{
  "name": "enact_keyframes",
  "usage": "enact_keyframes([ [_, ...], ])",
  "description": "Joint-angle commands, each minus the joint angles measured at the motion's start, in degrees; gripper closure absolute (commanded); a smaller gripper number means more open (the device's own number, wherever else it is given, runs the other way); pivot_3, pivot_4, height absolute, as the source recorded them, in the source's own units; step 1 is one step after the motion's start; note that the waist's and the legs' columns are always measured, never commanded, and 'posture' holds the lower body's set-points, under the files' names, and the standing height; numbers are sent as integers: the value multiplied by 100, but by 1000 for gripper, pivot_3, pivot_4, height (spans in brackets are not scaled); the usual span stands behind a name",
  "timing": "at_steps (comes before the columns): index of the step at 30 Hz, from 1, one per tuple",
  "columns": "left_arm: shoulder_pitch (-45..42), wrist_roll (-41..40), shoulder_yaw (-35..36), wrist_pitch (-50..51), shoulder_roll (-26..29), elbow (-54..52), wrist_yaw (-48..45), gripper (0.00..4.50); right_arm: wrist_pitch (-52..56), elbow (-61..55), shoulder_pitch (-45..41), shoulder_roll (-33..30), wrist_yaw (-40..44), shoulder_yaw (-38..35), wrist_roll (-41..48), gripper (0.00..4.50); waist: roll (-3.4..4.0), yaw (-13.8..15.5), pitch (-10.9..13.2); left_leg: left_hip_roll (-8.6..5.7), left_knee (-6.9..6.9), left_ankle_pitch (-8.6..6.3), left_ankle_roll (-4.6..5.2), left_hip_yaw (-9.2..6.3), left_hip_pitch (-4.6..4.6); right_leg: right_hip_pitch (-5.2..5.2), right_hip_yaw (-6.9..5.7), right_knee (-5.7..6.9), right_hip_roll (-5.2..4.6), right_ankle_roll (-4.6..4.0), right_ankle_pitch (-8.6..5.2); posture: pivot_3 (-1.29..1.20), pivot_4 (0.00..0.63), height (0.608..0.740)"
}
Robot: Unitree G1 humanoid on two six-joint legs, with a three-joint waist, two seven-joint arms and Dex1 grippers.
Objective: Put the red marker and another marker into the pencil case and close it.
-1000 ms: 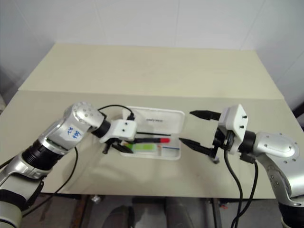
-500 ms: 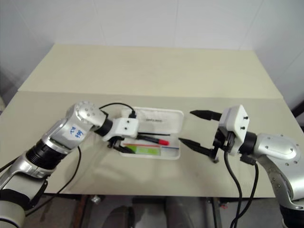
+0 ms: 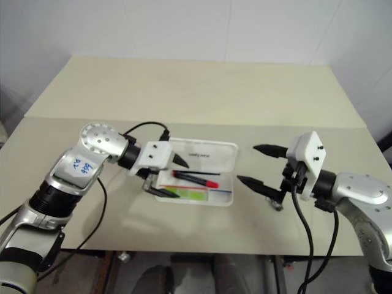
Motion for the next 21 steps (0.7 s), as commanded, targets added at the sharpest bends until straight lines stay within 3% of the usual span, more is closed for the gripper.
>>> enact_keyframes([
  [1,149,-377,395,-537,-7,163,-187,22,661,-310,154,-343,-263,-403,227,0,0,-6,0,0,0,0,0,1,2,0,0,0,0,1,0,0,150,740],
  [5,461,-558,510,-870,124,377,-495,22,1585,-482,537,-791,-410,-708,451,0,1,-2,0,0,-1,0,0,1,3,0,0,0,1,-5,-3,0,150,740],
  [12,512,-870,851,-1561,-107,930,-648,22,2769,-821,1181,-1200,-672,-932,537,0,0,11,0,0,4,0,0,2,-4,1,1,-14,-1,-11,-6,0,150,740],
  [21,483,-737,799,-1758,-246,934,-476,22,3565,-728,819,-944,-1244,-601,645,0,0,-7,0,0,2,0,0,11,-1,6,5,-31,-2,-5,-1,0,150,740],
])
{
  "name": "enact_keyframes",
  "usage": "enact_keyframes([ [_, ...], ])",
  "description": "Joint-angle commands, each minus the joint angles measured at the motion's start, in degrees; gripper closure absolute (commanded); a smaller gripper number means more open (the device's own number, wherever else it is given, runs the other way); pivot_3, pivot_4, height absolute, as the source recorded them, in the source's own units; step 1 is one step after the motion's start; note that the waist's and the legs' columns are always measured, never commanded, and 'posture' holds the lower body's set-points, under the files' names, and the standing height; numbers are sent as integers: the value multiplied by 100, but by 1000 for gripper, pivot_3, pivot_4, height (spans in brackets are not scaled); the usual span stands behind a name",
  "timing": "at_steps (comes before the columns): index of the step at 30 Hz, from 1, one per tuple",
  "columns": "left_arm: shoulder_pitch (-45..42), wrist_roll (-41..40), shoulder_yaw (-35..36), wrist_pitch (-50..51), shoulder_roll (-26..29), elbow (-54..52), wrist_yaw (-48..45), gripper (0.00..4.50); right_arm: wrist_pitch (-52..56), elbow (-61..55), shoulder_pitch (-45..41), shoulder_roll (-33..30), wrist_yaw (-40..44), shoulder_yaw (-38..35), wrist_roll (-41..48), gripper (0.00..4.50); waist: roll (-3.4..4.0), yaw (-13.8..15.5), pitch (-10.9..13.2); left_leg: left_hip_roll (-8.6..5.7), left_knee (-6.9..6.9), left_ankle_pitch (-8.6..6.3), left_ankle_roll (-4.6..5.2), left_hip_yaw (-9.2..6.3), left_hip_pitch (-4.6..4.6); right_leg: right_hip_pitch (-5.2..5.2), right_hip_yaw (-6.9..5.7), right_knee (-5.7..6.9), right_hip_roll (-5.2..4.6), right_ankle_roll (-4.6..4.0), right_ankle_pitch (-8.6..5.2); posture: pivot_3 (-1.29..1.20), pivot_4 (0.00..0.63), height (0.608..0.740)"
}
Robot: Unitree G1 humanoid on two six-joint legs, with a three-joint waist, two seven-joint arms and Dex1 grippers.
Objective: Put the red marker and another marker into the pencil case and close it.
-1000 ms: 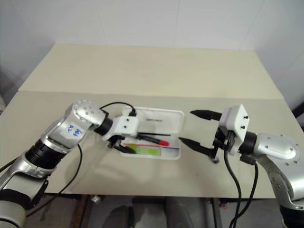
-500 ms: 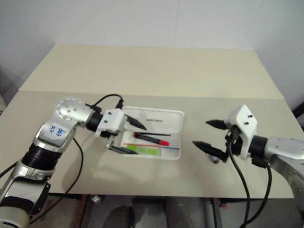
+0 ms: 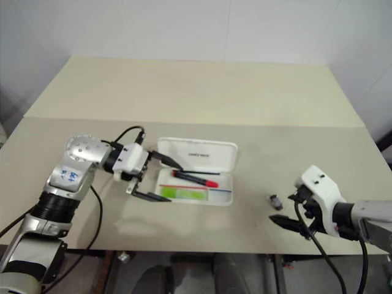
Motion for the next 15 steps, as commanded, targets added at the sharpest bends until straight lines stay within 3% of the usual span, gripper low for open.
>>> enact_keyframes([
  [1,-23,-49,75,-13,-6,-282,98,22,211,-16,-282,179,-338,211,22,0,0,1,0,0,-1,0,0,0,0,0,0,-1,0,0,0,0,150,740],
  [15,204,-543,514,487,276,-1068,269,22,25,1183,-1012,427,-550,1442,-789,0,0,-6,0,1,-13,0,0,2,-8,-4,-3,-16,-4,5,3,0,150,740],
])
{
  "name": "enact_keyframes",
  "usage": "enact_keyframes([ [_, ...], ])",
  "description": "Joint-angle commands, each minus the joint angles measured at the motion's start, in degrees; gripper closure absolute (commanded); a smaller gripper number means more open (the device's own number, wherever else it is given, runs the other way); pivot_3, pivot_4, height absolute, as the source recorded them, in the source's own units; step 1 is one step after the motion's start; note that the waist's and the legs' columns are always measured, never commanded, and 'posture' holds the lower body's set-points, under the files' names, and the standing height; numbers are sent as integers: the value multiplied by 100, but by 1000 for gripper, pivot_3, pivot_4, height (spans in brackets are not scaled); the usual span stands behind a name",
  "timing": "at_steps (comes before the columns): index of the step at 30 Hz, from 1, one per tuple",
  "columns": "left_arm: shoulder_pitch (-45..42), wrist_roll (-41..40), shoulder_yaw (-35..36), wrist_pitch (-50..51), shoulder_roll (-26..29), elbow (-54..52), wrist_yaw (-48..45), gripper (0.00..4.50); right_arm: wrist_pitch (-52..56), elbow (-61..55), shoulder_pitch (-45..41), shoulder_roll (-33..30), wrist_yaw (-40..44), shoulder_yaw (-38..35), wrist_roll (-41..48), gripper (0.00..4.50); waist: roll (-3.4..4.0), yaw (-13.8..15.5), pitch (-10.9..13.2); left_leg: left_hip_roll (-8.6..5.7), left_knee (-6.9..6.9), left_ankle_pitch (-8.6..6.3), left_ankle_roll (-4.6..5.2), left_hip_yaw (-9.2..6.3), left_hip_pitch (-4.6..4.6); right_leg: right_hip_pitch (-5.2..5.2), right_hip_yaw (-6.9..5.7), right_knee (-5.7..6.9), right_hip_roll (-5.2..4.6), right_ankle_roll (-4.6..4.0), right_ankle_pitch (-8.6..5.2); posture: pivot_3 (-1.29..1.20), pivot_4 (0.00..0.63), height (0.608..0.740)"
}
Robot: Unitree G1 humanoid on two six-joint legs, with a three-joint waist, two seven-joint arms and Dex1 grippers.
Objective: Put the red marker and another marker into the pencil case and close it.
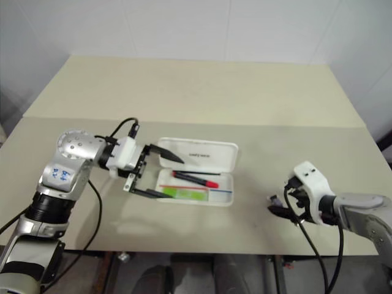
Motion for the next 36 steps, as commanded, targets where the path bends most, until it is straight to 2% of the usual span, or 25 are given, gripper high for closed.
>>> enact_keyframes([
  [1,50,-127,199,59,121,-330,131,0,-149,95,-79,41,63,173,-174,413,0,1,0,0,0,0,0,-1,-1,-1,-1,0,0,0,0,0,150,740],
  [4,74,-113,224,52,143,-371,212,0,-173,62,-142,168,55,350,-237,1303,-1,-5,0,0,2,0,0,1,0,-1,1,0,0,0,0,0,150,740],
  [12,96,-50,204,-68,141,-338,304,0,-198,40,-294,311,58,414,-495,4130,-3,-25,-1,2,1,0,0,1,5,-1,0,2,3,-4,1,0,150,740],
  [16,83,-12,185,-195,117,-229,314,0,-712,-20,-240,41,400,475,-714,4170,-2,-25,-1,2,2,0,0,6,4,-1,3,1,3,-2,2,0,150,740],
  [23,149,-18,268,-363,246,100,205,0,-2821,255,-623,-789,2102,865,-1336,4170,2,-25,1,2,0,0,0,10,4,-2,2,-2,2,-2,2,0,150,740],
  [29,202,91,315,-603,314,405,242,0,-2864,114,-1699,-510,2621,1515,-1302,4170,2,-27,2,5,0,0,0,9,3,-7,-1,1,2,-4,1,0,150,740],
  [36,291,175,327,-710,356,442,278,0,-2913,275,-2571,103,2749,2898,-2059,4170,2,-4,2,5,-3,-2,-3,11,-9,-18,-3,0,-3,-5,0,0,150,740],
])
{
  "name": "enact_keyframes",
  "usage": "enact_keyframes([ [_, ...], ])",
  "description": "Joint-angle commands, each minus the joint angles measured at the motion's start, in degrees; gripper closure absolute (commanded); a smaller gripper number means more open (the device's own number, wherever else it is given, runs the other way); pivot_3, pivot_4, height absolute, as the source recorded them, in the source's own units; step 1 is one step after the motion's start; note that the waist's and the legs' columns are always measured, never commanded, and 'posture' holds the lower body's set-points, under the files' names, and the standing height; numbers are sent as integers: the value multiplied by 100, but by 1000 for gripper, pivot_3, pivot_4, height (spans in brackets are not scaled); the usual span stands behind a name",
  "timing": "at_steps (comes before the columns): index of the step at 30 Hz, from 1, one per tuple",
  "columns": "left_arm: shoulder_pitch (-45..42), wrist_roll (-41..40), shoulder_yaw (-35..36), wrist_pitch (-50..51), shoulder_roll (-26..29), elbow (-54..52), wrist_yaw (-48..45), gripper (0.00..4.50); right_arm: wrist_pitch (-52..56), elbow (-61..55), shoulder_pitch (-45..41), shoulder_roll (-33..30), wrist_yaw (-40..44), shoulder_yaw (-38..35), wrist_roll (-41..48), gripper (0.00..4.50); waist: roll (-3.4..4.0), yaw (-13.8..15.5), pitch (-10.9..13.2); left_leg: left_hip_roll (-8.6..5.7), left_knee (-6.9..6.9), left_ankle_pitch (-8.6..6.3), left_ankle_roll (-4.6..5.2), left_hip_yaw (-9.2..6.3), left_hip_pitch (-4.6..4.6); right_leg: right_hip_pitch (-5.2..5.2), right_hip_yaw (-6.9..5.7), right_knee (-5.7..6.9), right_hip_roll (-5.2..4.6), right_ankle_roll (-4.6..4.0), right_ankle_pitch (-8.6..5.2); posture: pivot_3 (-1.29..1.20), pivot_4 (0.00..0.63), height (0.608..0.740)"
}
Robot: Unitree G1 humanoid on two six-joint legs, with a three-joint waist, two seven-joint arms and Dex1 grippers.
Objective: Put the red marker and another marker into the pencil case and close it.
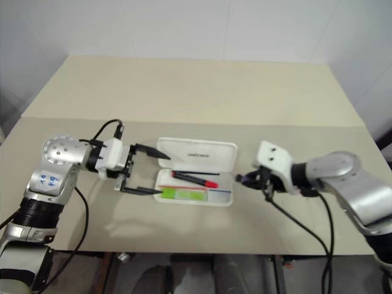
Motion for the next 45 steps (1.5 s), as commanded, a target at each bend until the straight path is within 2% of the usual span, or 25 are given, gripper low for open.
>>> enact_keyframes([
  [1,25,29,101,-92,62,-103,62,0,-132,100,-343,191,126,448,-423,4170,0,3,0,0,0,0,0,0,0,0,-1,1,-1,2,1,0,150,740],
  [12,210,12,171,13,167,-401,228,0,-37,406,-577,690,371,915,-849,4170,0,-2,0,0,1,-4,-1,-7,-1,-1,-11,13,-1,15,8,0,150,740],
  [29,152,68,129,13,139,-432,356,0,499,167,-668,1088,417,850,-797,4170,0,-150,0,0,1,-3,0,-15,13,1,-15,39,3,17,9,0,150,740],
  [40,170,94,110,-12,146,-413,370,0,705,65,-786,1292,380,870,-706,4170,0,-141,0,0,1,-3,-1,-21,7,0,-18,36,2,19,10,0,150,740],
  [45,171,97,109,-14,142,-432,380,0,499,263,-727,1152,430,910,-870,2586,0,-137,0,0,1,-3,-1,-26,6,0,-23,36,2,19,10,0,150,740],
])
